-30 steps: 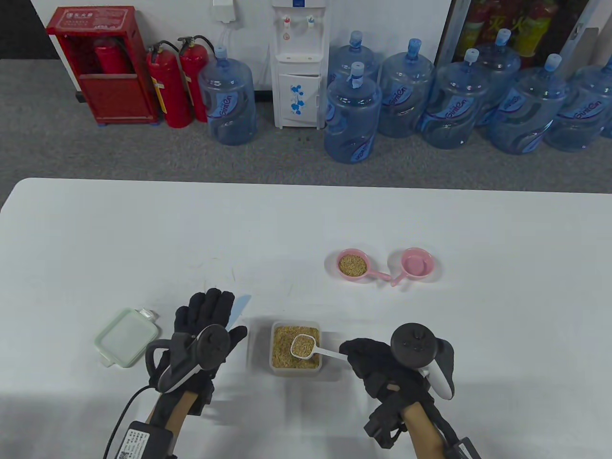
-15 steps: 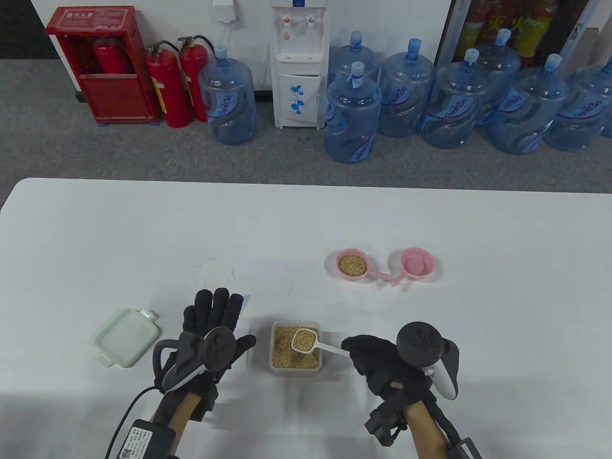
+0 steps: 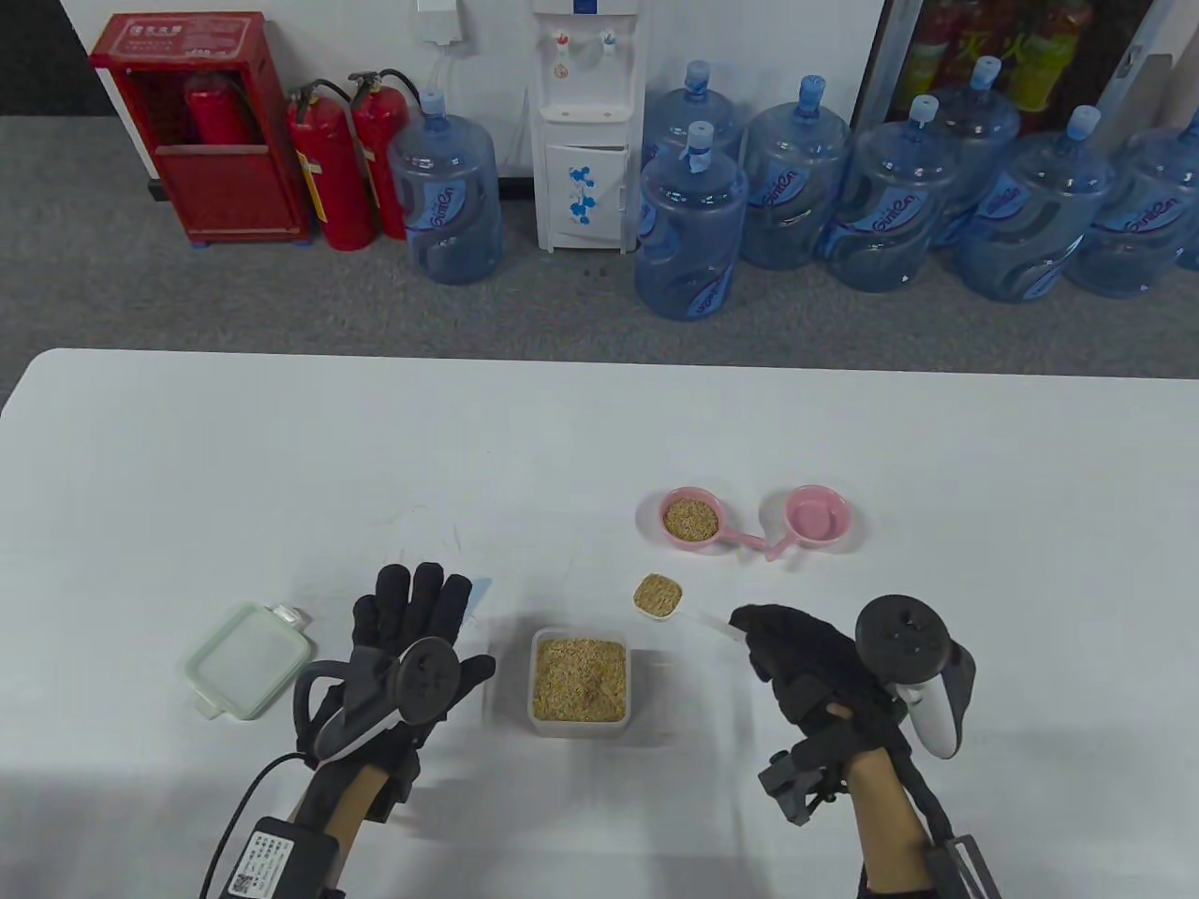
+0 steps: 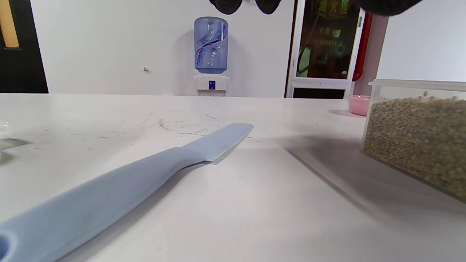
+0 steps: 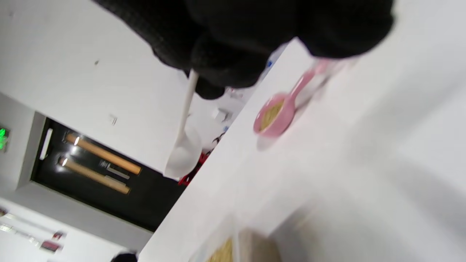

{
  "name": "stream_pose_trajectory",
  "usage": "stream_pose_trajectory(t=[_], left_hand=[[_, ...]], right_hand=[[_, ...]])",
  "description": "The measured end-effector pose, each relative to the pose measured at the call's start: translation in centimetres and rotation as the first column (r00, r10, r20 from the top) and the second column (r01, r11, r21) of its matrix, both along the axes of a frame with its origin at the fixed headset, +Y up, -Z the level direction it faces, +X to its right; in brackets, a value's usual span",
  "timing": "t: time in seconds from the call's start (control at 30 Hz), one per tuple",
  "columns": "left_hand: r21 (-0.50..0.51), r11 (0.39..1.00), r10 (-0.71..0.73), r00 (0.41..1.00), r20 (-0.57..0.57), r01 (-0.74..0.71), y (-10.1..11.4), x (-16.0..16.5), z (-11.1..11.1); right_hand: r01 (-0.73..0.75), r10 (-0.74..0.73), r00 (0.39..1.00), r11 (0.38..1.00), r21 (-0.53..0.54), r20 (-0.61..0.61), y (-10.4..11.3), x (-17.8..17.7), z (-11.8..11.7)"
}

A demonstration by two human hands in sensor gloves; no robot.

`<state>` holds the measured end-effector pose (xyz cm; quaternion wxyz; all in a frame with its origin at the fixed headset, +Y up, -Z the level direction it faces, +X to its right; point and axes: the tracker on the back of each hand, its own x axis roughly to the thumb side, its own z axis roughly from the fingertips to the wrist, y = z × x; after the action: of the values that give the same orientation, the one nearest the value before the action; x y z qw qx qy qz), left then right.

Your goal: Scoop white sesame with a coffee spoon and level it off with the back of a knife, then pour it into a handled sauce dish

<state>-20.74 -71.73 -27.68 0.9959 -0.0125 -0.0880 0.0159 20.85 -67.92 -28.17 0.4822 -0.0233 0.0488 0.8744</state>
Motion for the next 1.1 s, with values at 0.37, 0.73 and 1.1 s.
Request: stream_pose_trajectory(t=[0.37,0.73,1.1], left_hand=[[-0.003,1.000,-0.001,1.000,-0.003,0.001,0.0,-0.1,-0.2],[-0.022,1.000,-0.010,1.000,-0.010,0.009,0.0,-0.1,-0.3],[-0.027,1.000,-0.014,1.000,-0.008,0.014,-0.1,-0.2,-0.5]], right_hand=[[-0.063,0.104,0.942,0.988,-0.138,0.318,-1.4,7.0,-4.5],[-0.128,0.239,0.867,0.955,-0.267,0.437,-3.6,7.8,-6.9],[-0.394,0.503,0.733,0.863,-0.317,0.457,-3.4,6.3,-8.2]])
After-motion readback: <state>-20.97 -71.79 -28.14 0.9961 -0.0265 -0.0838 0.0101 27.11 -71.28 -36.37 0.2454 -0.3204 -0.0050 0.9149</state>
